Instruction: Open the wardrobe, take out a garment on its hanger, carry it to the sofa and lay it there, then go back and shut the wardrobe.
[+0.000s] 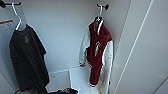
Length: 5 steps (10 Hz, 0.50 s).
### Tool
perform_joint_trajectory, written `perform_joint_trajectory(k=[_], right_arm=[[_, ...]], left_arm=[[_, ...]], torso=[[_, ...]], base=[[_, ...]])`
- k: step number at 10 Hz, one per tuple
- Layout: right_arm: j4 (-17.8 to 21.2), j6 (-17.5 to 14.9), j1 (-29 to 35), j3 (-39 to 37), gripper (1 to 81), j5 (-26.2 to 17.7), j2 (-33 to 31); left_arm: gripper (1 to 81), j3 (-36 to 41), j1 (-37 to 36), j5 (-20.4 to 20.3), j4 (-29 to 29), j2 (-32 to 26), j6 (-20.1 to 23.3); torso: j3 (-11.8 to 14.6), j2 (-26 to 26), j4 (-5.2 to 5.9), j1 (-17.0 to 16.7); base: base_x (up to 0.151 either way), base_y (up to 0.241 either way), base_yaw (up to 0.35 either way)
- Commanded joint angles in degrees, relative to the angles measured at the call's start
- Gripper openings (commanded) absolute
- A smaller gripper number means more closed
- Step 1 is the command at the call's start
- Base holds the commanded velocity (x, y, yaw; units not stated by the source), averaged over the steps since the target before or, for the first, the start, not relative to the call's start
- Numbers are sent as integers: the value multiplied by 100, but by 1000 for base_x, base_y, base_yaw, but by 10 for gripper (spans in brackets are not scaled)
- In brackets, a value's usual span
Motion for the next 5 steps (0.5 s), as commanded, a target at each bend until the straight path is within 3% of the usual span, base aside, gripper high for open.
perform_joint_trajectory(k=[1, 5], right_arm=[[35, 13, 188, -8, 811, -309, -1], [35, 39, 205, -17, 811, -282, -9]], left_arm=[[811, 245, -1562, 517, -99, 34, -585], [811, 236, -2774, 983, -90, 236, -1236]], torso=[[0, 0, 0, 0], [-5, 2, 0, 0]], base=[[0, 0, 0], [0, 0, 0]])
